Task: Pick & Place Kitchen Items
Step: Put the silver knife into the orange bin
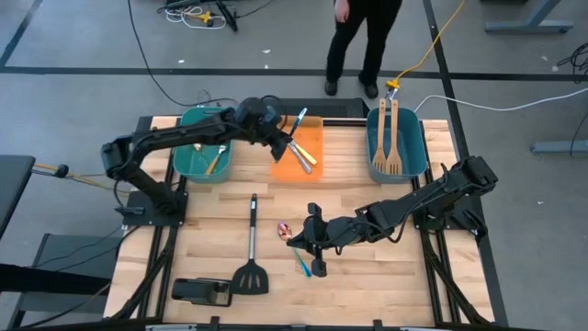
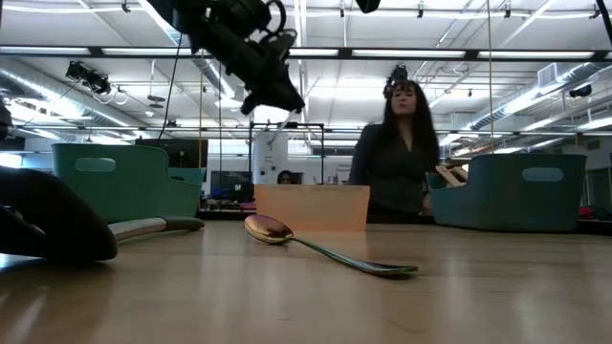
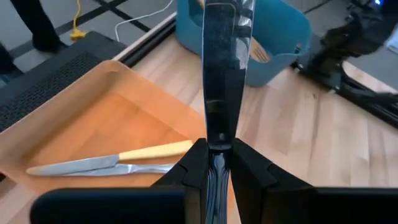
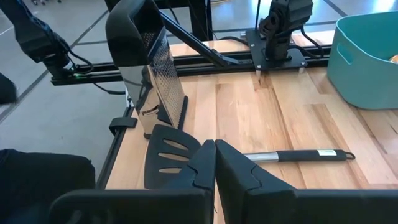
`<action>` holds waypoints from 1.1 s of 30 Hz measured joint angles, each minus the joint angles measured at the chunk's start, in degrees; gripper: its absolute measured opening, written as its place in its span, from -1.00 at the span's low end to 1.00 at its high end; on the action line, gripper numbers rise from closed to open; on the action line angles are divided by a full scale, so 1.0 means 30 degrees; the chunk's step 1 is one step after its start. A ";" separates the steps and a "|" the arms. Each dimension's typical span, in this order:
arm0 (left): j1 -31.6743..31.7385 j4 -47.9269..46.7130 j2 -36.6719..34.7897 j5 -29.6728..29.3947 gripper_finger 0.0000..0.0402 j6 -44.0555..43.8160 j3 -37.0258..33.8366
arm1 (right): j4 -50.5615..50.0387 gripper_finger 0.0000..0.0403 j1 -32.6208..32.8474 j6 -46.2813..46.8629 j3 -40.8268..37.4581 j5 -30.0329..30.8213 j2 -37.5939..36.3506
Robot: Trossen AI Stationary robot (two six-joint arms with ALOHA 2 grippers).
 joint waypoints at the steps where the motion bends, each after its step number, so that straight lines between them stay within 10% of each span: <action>1: 0.0215 0.0307 0.0301 0.0222 -0.74 -0.0134 0.0000 | -0.0019 -0.90 -0.0006 0.0000 0.0000 0.0000 0.0000; 33: 0.2631 0.3248 0.4877 -0.0366 -0.74 -0.5375 0.0000 | -0.0145 -0.90 -0.0189 -0.0546 0.0000 0.0153 0.0000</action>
